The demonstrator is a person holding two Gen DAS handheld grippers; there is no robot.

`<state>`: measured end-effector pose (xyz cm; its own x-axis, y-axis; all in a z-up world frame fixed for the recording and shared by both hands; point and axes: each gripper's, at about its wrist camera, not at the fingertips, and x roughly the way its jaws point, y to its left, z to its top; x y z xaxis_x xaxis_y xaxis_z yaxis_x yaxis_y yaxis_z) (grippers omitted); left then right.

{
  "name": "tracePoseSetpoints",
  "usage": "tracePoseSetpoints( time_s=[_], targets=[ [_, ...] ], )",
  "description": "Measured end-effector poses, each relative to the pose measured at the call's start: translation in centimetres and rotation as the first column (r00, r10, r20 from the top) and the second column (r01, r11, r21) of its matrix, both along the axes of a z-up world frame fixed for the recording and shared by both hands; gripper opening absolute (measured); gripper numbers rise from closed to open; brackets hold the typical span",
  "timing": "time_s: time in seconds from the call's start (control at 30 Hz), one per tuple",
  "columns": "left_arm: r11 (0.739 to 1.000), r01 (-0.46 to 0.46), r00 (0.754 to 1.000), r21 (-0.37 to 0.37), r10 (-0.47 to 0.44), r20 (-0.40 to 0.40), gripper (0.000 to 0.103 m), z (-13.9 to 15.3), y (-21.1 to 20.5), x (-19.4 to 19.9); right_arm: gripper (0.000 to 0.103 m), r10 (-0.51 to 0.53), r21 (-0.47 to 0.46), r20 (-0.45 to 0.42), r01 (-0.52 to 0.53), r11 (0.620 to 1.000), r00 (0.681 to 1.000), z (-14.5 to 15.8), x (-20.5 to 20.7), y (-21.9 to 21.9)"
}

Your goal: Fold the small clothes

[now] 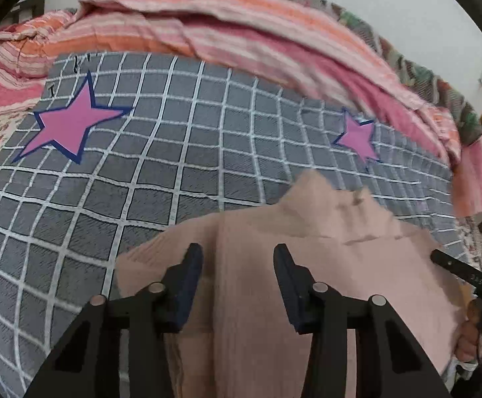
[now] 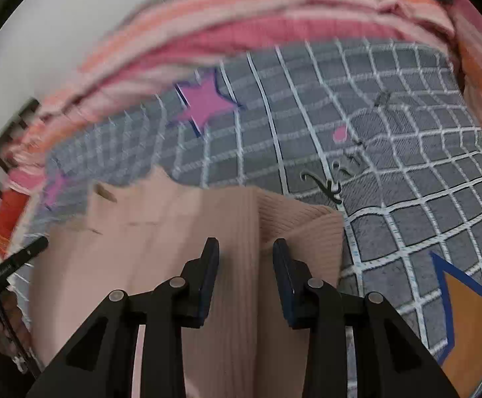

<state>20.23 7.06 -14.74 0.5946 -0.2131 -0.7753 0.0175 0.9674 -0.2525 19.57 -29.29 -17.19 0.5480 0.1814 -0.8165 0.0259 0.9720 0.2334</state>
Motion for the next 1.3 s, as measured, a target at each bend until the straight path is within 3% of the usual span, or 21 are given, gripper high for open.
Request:
tracePoseSetpoints(
  time_s=[0.03, 0.07, 0.13, 0.23, 0.3, 0.43, 0.53, 0.63, 0.73, 0.77, 0.8, 0.9, 0.97, 1.13, 1.23, 1.3],
  targets=[
    [1.000, 0.001, 1.000, 0.001, -0.001, -0.009, 0.025, -0.4, 0.0, 0.1, 0.034, 0.005, -0.009, -0.014, -0.005, 1.000, 1.000, -0.4, 0.5, 0.1],
    [1.000, 0.009, 1.000, -0.007, -0.009, -0.018, 0.008, -0.9, 0.0, 0.3, 0.031, 0.007, -0.015, -0.015, -0.007, 1.000, 1.000, -0.7, 0.8, 0.2],
    [0.999, 0.013, 1.000, -0.029, -0.013, 0.012, 0.007, -0.7, 0.1, 0.2, 0.007, 0.025, -0.030, -0.002, -0.026, 0.999, 1.000, -1.0, 1.0, 0.4],
    [0.995, 0.021, 0.994, -0.096, -0.011, 0.110, 0.007, 0.8, 1.2, -0.6, 0.005, 0.059, -0.014, 0.072, -0.058, 0.998, 0.996, -0.1, 0.3, 0.3],
    [0.999, -0.007, 0.997, -0.043, 0.010, 0.078, 0.007, 0.4, 1.2, -0.2, 0.005, 0.034, 0.003, 0.097, -0.035, 0.999, 0.995, 0.1, 0.1, -0.5],
    [0.999, -0.014, 1.000, -0.031, 0.014, 0.017, 0.007, -1.5, 0.9, 0.6, 0.005, -0.003, 0.018, 0.028, 0.002, 1.000, 1.000, -2.2, 0.8, -1.0],
    [0.999, -0.001, 1.000, -0.046, 0.002, 0.030, 0.011, -1.2, 1.2, 0.1, 0.007, -0.003, -0.015, 0.032, 0.003, 1.000, 0.999, -1.3, 0.5, -0.6],
    [0.998, 0.019, 0.999, -0.062, -0.016, 0.044, 0.025, -0.4, 1.8, -0.8, 0.021, -0.017, -0.022, 0.023, 0.018, 1.000, 1.000, 0.4, -0.1, 0.3],
    [0.998, -0.005, 0.995, -0.059, 0.011, 0.103, 0.051, 0.5, 2.9, -2.1, 0.030, 0.025, -0.023, 0.074, -0.023, 0.999, 0.997, 2.2, -2.0, 3.0],
    [0.998, -0.018, 0.991, -0.062, 0.026, 0.128, 0.066, 0.7, 3.6, -2.6, 0.037, 0.047, -0.026, 0.084, -0.045, 0.999, 0.995, 2.4, -2.5, 4.1],
    [0.998, -0.026, 0.989, -0.065, 0.035, 0.145, 0.070, 0.8, 4.1, -3.0, 0.038, 0.073, -0.024, 0.088, -0.071, 0.997, 0.993, 2.6, -2.9, 5.3],
    [0.997, -0.069, 0.985, -0.021, 0.071, 0.158, 0.070, 0.7, 5.8, -3.6, 0.038, 0.178, 0.020, 0.075, -0.180, 0.983, 0.981, 1.8, -3.7, 9.2],
    [0.996, -0.086, 0.987, 0.007, 0.085, 0.137, 0.070, -0.1, 7.1, -3.5, 0.038, 0.221, -0.004, 0.052, -0.222, 0.975, 0.974, 0.7, -3.8, 11.4],
    [0.993, -0.116, 0.986, 0.004, 0.115, 0.119, 0.070, -2.3, 10.0, -3.5, 0.039, 0.216, -0.130, 0.045, -0.209, 0.969, 0.975, -0.8, -3.3, 14.2],
    [0.993, -0.114, 0.983, -0.021, 0.116, 0.141, 0.070, -3.0, 10.2, -3.4, 0.039, 0.192, -0.148, 0.023, -0.187, 0.971, 0.981, -1.1, -2.1, 14.8],
    [0.994, -0.107, 0.982, 0.008, 0.105, 0.158, 0.070, -3.3, 9.7, -3.3, 0.039, 0.177, -0.154, 0.010, -0.173, 0.973, 0.984, -1.4, -1.5, 14.7]
  ],
)
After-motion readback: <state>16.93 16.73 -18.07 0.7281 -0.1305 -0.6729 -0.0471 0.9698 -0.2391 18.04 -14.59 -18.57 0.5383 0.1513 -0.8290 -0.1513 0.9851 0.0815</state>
